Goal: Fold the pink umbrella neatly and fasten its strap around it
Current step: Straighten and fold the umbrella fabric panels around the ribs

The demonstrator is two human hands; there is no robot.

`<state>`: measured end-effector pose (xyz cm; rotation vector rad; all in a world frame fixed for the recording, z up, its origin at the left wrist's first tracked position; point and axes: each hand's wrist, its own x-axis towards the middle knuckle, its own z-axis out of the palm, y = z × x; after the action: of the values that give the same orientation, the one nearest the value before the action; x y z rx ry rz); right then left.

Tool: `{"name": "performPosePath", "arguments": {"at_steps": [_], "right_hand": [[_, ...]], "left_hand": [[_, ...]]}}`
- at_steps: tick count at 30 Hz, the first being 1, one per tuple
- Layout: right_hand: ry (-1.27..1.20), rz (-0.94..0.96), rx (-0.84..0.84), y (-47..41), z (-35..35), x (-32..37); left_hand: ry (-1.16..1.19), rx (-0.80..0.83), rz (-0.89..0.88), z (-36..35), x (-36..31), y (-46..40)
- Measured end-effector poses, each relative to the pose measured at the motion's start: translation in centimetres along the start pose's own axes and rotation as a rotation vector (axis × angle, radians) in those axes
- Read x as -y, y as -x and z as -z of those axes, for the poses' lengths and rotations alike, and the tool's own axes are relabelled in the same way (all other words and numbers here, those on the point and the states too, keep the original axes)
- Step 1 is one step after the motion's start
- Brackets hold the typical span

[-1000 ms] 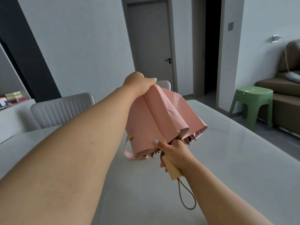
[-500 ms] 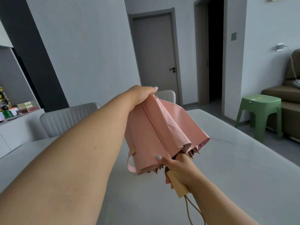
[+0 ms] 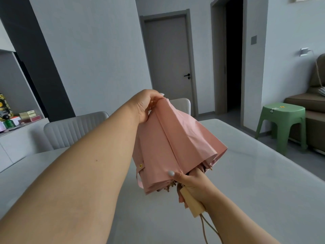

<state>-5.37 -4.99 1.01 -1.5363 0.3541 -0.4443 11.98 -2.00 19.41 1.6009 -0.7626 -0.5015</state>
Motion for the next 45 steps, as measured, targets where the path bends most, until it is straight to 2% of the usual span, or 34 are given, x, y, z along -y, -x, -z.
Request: {"name": "performPosePath", "arguments": {"at_steps": [4, 8, 13, 15, 17, 19, 20, 24, 26, 28, 31, 38, 40, 42, 45], "right_hand": [[0.0, -0.039, 0.002, 0.0, -0.1, -0.1], [0.015, -0.035, 0.031, 0.1, -0.2, 0.0], [0.035, -0.045, 0.061, 0.2, -0.3, 0.0], [0.036, -0.056, 0.058, 0.2, -0.3, -0.1], [0.021, -0.054, 0.041, 0.1, -0.1, -0.2], [0.019, -0.047, 0.031, 0.0, 0.0, -0.2], [0.026, -0.046, 0.027, 0.0, 0.0, -0.2], [0.046, -0.049, 0.008, -0.1, -0.1, -0.3], [0.053, -0.049, 0.011, -0.1, -0.2, -0.3], [0.059, -0.052, 0.014, 0.0, -0.3, -0.3], [0.048, -0.038, 0.015, -0.1, -0.2, -0.5], [0.072, -0.016, 0.038, -0.1, -0.2, -0.3], [0.06, -0.022, 0.032, -0.2, -0.2, -0.4], [0.05, -0.025, 0.035, -0.2, -0.2, -0.6], [0.055, -0.025, 0.03, -0.3, -0.1, -0.6]], "left_hand": [[-0.313, -0.027, 0.059, 0.0, -0.2, 0.3], [-0.275, 0.114, 0.093, 0.1, -0.6, 0.3], [-0.357, 0.052, 0.035, 0.0, -0.9, 0.1], [-0.287, 0.022, -0.018, 0.1, -0.6, -0.1], [-0.081, -0.002, -0.042, 0.3, -0.3, -0.1], [0.1, -0.033, -0.006, 0.3, -0.2, 0.2], [0.105, -0.055, 0.018, 0.3, -0.1, 0.2], [-0.392, -0.095, 0.053, 0.3, 0.0, 0.0], [-0.475, -0.078, 0.02, 0.1, 0.1, 0.0], [-0.415, -0.034, -0.007, -0.1, 0.2, -0.1], [-0.16, 0.004, -0.003, 0.0, 0.2, -0.6], [0.059, -0.159, 0.043, 0.3, 0.0, -1.2], [-0.03, -0.199, 0.021, 0.6, -0.3, -1.4], [-0.272, -0.218, -0.005, 1.0, -0.4, -1.7], [-0.502, -0.089, 0.067, 0.6, -0.4, -1.0]]}}
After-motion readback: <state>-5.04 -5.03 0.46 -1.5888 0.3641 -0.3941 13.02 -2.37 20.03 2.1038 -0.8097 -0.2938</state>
